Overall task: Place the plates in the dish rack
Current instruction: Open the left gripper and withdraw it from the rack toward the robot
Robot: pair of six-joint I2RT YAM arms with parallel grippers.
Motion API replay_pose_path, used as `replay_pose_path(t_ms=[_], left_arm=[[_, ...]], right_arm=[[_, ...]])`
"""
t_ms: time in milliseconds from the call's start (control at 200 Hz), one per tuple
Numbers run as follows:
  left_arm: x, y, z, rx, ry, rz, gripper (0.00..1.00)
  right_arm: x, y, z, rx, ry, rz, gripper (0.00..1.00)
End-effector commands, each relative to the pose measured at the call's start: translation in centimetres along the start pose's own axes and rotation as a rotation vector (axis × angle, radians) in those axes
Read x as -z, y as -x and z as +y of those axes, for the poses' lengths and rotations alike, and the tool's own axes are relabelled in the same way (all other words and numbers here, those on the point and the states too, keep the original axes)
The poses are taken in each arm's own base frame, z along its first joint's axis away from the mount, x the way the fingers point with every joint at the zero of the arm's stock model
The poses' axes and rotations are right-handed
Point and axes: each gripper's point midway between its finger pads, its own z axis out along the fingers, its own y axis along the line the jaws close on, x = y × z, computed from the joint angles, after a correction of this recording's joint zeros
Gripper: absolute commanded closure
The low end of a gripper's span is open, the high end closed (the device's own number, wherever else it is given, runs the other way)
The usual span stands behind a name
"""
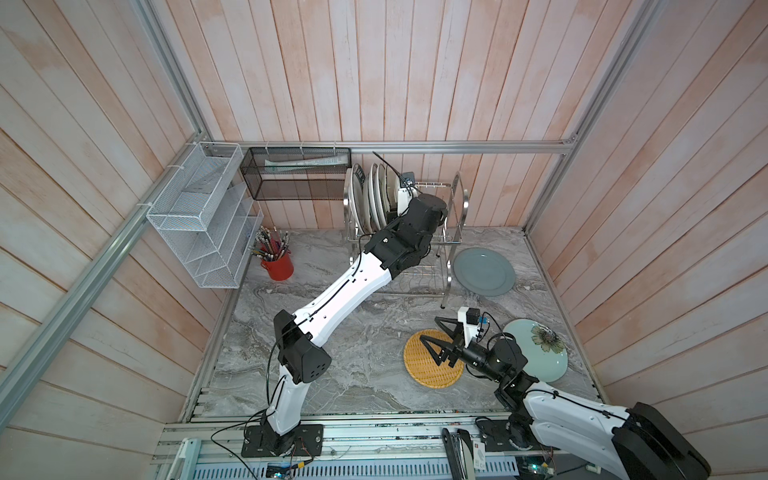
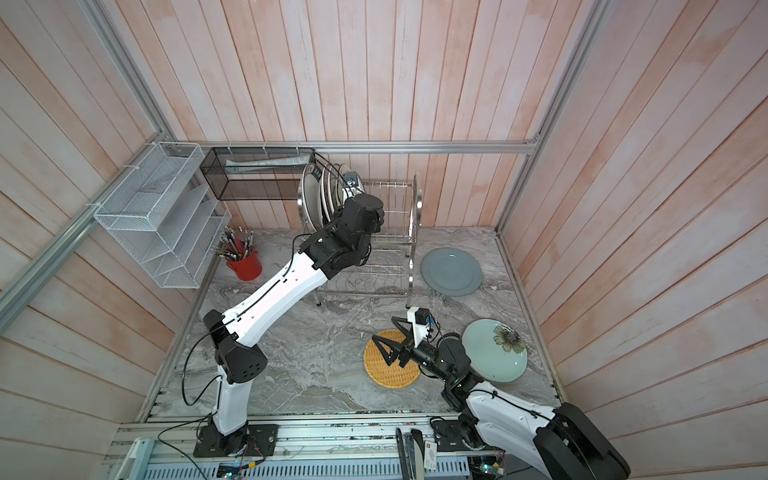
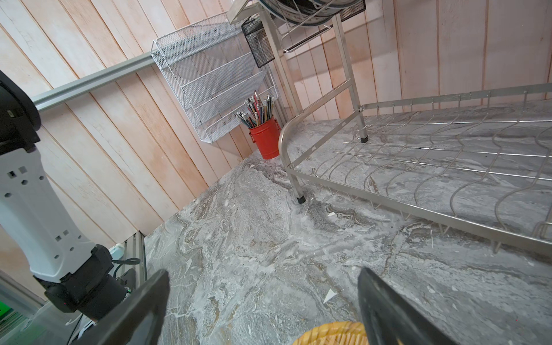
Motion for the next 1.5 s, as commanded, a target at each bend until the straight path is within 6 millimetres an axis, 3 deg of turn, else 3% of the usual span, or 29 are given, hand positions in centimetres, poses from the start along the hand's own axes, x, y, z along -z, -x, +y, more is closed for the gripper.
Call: replay_pose_path(t_ms=[0, 140, 365, 500, 665, 790, 890, 1000, 1115, 1225, 1360, 1495], left_arm=[[1.9, 2.8, -0.4, 0.034, -0.076, -0.031, 0.58], [3.5, 4.7, -0.9, 0.065, -0.166, -0.039, 0.53], [5.8, 7.1, -0.3, 0.081, -0.239, -0.065, 0.23], [7.4, 8.1, -0.2, 0.087, -0.315, -0.062, 0.16], [11.3, 9.6, -0.2, 0.114, -0.501, -0.068, 0.11], [14.7, 8.5, 1.3, 0.109, -0.620, -0.058, 0.05], [17.1, 5.1, 3.7, 0.088, -0.684, -0.035, 0.00], [18.7, -2.0, 7.3, 0.068, -0.689, 0.046, 0.00], [20.6, -7.7, 12.4, 0.134, -0.656, 0.089, 0.00], [21.7, -13.1, 15.4, 0.249, -0.655, 0.135, 0.00], [21.0, -21.2, 15.9, 0.358, -0.671, 0.269, 0.00], [20.3, -26.9, 15.6, 0.452, -0.698, 0.348, 0.00]], right_arm=[[-0.5, 1.1, 0.7, 0.019, 0.022, -0.021, 0.02], [-0.5, 1.1, 0.7, 0.023, 0.021, -0.021, 0.02], [-0.5, 1.0, 0.5, 0.028, 0.011, -0.020, 0.02], [-0.5, 1.0, 0.4, 0.033, 0.008, -0.019, 0.02], [-0.5, 0.9, 0.2, 0.042, -0.008, -0.017, 0.02], [-0.3, 0.8, -0.4, 0.047, -0.039, -0.022, 0.02], [-0.1, 1.1, -1.1, 0.048, -0.084, -0.037, 0.02], [0.3, 1.4, -2.5, 0.014, -0.165, -0.064, 0.02], [1.0, 1.6, -4.0, -0.028, -0.251, -0.100, 0.02], [0.6, 1.4, -5.1, -0.075, -0.313, -0.074, 0.02], [0.0, 1.4, -5.4, -0.113, -0.328, -0.046, 0.02], [0.6, 0.7, -6.7, -0.142, -0.439, 0.028, 0.02]])
